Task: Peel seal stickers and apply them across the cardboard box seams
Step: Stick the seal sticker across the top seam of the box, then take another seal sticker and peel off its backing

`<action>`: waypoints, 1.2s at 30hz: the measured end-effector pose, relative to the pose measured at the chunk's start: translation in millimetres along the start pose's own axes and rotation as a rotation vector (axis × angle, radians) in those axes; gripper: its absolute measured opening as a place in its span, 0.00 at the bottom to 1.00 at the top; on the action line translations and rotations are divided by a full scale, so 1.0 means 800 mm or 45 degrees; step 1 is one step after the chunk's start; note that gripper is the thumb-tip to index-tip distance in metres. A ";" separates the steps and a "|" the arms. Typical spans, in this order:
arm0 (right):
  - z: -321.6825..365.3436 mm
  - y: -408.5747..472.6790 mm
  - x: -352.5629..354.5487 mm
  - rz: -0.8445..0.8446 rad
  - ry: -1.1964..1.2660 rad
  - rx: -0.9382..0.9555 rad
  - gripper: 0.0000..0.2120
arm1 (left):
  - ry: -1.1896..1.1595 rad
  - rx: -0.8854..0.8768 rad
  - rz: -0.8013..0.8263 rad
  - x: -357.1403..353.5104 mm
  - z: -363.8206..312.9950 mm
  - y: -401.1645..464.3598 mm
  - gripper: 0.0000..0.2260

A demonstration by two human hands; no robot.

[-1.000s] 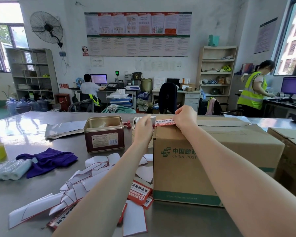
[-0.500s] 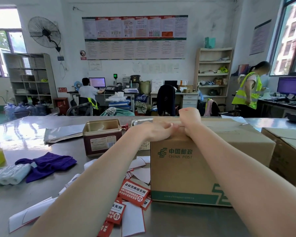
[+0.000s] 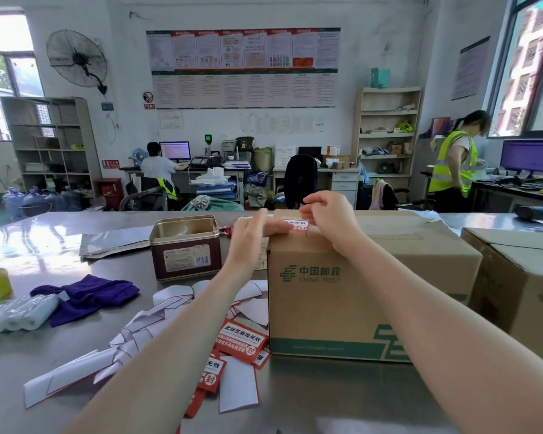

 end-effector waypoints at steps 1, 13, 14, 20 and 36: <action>0.011 -0.009 -0.004 0.040 -0.056 0.076 0.14 | -0.129 0.003 -0.071 0.011 0.001 -0.009 0.22; 0.023 -0.169 -0.081 0.113 -0.055 0.394 0.09 | 0.612 0.150 -0.325 0.091 0.090 -0.093 0.11; 0.009 -0.179 -0.094 0.173 -0.079 0.353 0.09 | 0.771 0.193 -0.284 0.092 0.107 -0.097 0.13; -0.069 -0.235 -0.149 0.483 -0.320 0.245 0.10 | 1.314 0.327 -0.039 0.090 0.182 -0.118 0.17; -0.089 -0.243 -0.169 0.674 -0.622 0.320 0.13 | 1.530 0.151 -0.122 0.083 0.192 -0.133 0.21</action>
Point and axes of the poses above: each hand's wrist, its own y-axis towards the middle knuckle, its own x-axis out of the back of the hand, z = x × y, the point moved 7 cm from there along y, towards the middle knuckle, and after that the axes turned 13 degrees about x, right-handed, at the moved point
